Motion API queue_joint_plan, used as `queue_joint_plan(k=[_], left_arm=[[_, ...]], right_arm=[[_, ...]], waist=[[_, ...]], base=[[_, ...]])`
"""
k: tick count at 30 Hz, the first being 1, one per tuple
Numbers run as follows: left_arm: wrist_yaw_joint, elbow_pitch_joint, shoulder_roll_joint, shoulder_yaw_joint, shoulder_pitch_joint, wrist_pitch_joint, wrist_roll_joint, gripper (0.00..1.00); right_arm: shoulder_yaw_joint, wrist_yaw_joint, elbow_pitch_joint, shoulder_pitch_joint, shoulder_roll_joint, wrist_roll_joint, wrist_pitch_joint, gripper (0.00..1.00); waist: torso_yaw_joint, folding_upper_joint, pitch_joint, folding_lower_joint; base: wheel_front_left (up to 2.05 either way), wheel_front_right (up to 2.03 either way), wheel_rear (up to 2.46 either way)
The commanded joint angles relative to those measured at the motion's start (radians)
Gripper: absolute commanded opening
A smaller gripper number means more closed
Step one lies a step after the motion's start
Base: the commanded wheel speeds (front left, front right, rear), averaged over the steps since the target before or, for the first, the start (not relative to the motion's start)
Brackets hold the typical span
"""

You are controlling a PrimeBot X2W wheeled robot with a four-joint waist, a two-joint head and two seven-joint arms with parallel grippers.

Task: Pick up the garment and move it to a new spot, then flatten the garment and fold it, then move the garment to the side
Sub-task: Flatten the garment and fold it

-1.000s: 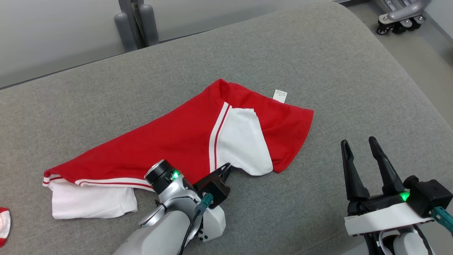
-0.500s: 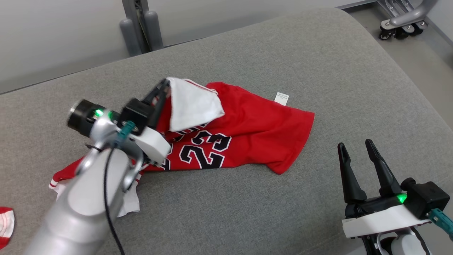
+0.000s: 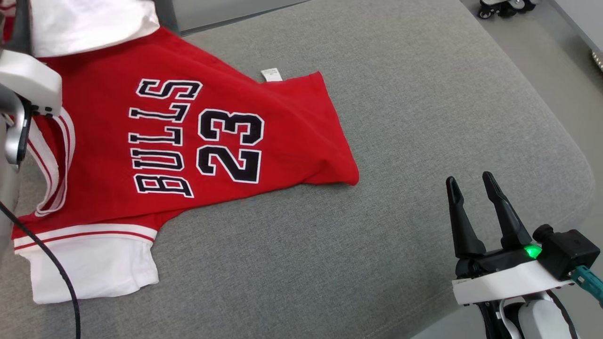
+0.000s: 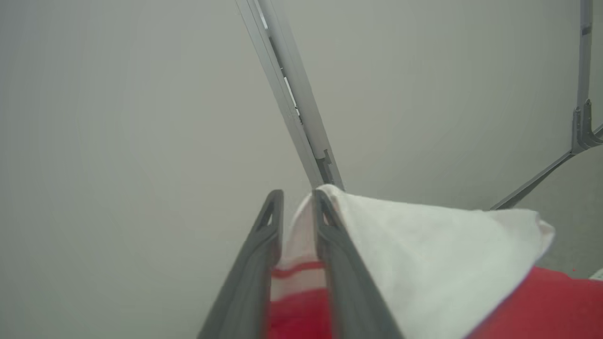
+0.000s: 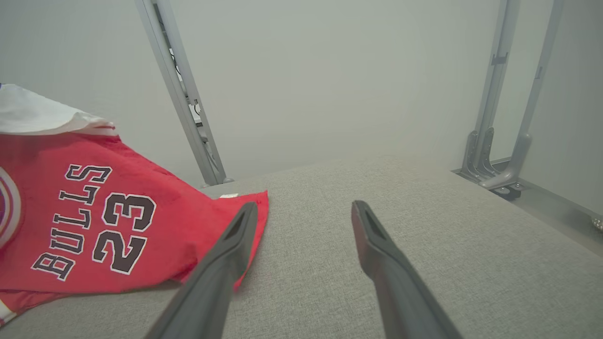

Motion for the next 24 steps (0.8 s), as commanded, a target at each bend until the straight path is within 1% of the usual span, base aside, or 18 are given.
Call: queue_joint_plan(k=[1,3,6,9,12,13,16,17,20,22,24], left_arm=[[-0.003,0.023,0.005,0.005,-0.012,-0.005,-0.007,1.0],[-0.002,0.039,0.008,0.018,-0.021,-0.009,-0.018,1.0],[0.014,0.026,0.006,0.037,0.007,-0.01,-0.03,1.0],[0.037,-0.046,-0.001,0.07,0.068,-0.009,-0.048,1.0],[0.051,-0.156,-0.02,0.105,0.156,-0.009,-0.074,1.0],[0.054,-0.191,-0.03,0.117,0.195,-0.009,-0.085,1.0],[0.045,-0.295,-0.084,0.143,0.334,-0.008,-0.137,1.0],[0.036,-0.322,-0.101,0.145,0.383,-0.008,-0.156,1.0],[0.034,-0.376,-0.14,0.158,0.506,-0.008,-0.205,1.0],[0.038,-0.399,-0.169,0.153,0.583,-0.008,-0.228,1.0],[0.054,-0.42,-0.199,0.148,0.653,0.009,-0.253,1.0]], right_arm=[[-0.004,0.0,-0.002,-0.008,-0.005,0.009,-0.006,1.0],[-0.01,0.0,-0.004,-0.01,-0.005,0.012,-0.006,1.0],[-0.019,0.0,-0.005,-0.001,-0.004,0.008,-0.006,1.0],[-0.026,0.0,-0.002,0.009,-0.005,0.001,-0.006,1.0],[-0.033,0.0,-0.002,0.013,-0.005,-0.003,-0.006,1.0],[-0.033,0.0,0.0,0.016,-0.005,-0.007,-0.006,1.0],[-0.036,0.0,0.004,0.028,-0.005,-0.019,-0.006,1.0],[-0.035,0.0,0.006,0.033,-0.005,-0.022,-0.006,1.0],[-0.035,0.0,0.01,0.036,-0.005,-0.036,-0.006,1.0],[-0.04,0.0,0.013,0.04,-0.005,-0.042,-0.006,1.0],[-0.042,0.0,0.016,0.045,-0.005,-0.049,-0.006,1.0]], waist=[[-0.012,0.0,0.011,0.0],[-0.012,0.0,0.012,0.0],[0.001,0.0,0.007,0.0],[0.026,0.0,-0.004,0.0],[0.064,0.0,-0.02,0.0],[0.079,0.0,-0.027,0.0],[0.124,0.0,-0.048,0.0],[0.139,0.0,-0.056,0.0],[0.176,0.0,-0.08,0.0],[0.199,0.0,-0.095,0.0],[0.217,0.0,-0.109,0.0]], base=[[0.0,0.0,0.0],[0.0,0.0,0.0],[0.0,0.0,0.0],[0.0,0.0,0.0],[0.0,0.0,0.0],[0.0,0.0,0.0],[0.0,0.0,0.0],[0.0,0.0,0.0],[0.0,0.0,0.0],[0.0,0.0,0.0],[0.0,0.0,0.0]])
